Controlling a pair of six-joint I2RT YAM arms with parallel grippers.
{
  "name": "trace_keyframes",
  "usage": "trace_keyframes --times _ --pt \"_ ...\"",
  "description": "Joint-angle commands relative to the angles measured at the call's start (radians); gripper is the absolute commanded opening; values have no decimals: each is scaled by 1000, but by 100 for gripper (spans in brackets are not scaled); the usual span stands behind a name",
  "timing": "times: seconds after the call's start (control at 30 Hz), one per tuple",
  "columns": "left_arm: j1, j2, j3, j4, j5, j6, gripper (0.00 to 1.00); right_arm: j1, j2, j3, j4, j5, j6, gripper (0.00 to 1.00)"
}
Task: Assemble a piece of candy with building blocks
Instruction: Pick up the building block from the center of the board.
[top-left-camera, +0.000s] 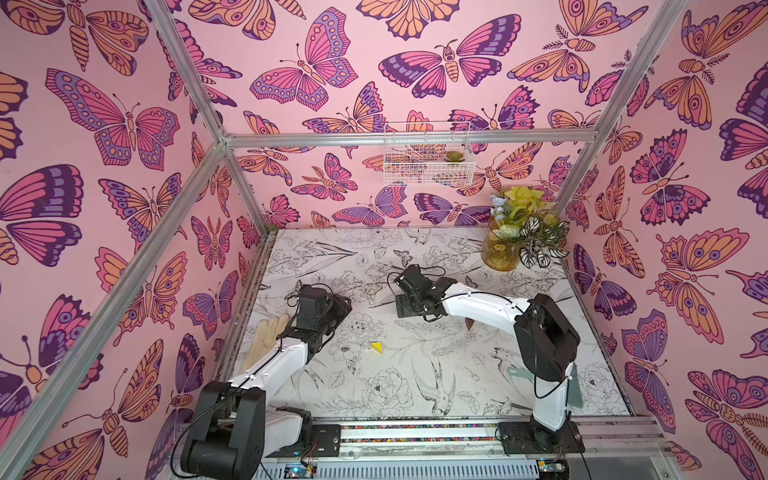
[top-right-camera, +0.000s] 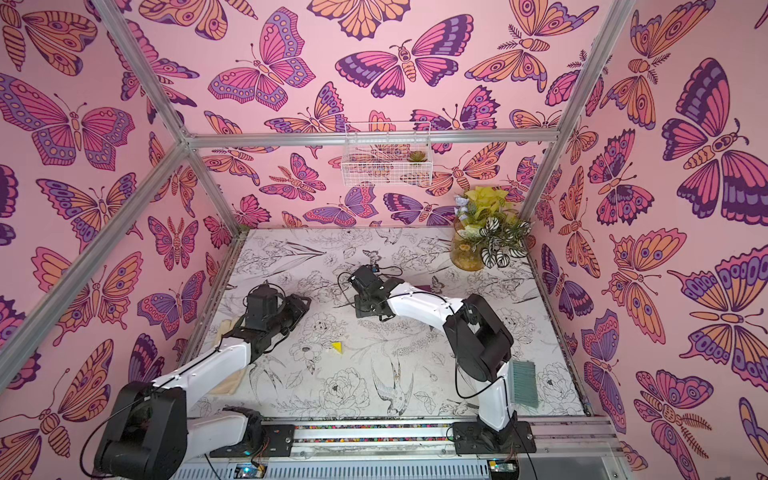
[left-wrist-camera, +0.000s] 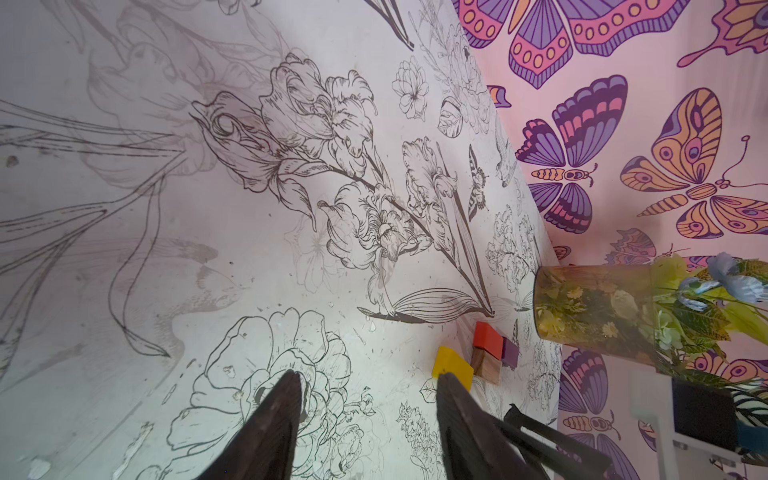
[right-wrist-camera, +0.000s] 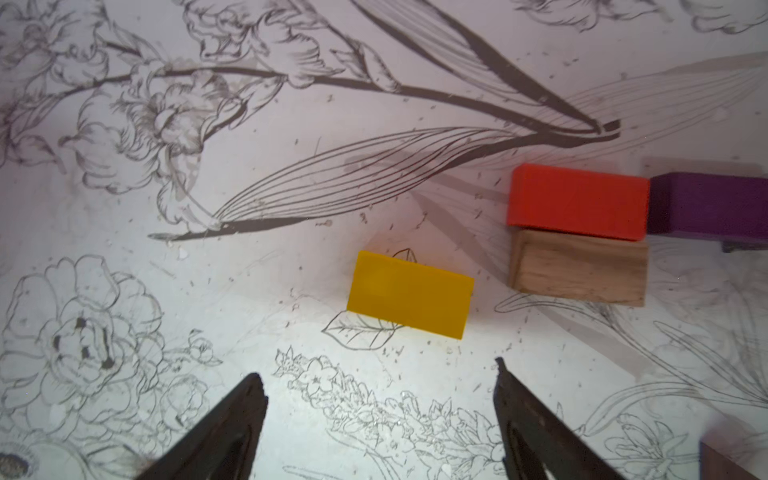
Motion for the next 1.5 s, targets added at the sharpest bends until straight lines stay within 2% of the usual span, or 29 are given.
trace_keyframes --times 0.0,0.33,1.03,1.47 --pt "11 -20 -20 -5 9 7 56 -4 42 60 -78 90 54 88" --pt "25 -34 -32 -12 11 6 56 -12 102 83 -76 55 89 85" --pt "33 -34 -37 -14 19 3 56 -43 146 88 -9 -34 50 80" --pt "32 -18 -32 -15 23 5 56 -43 190 110 -28 -11 43 74"
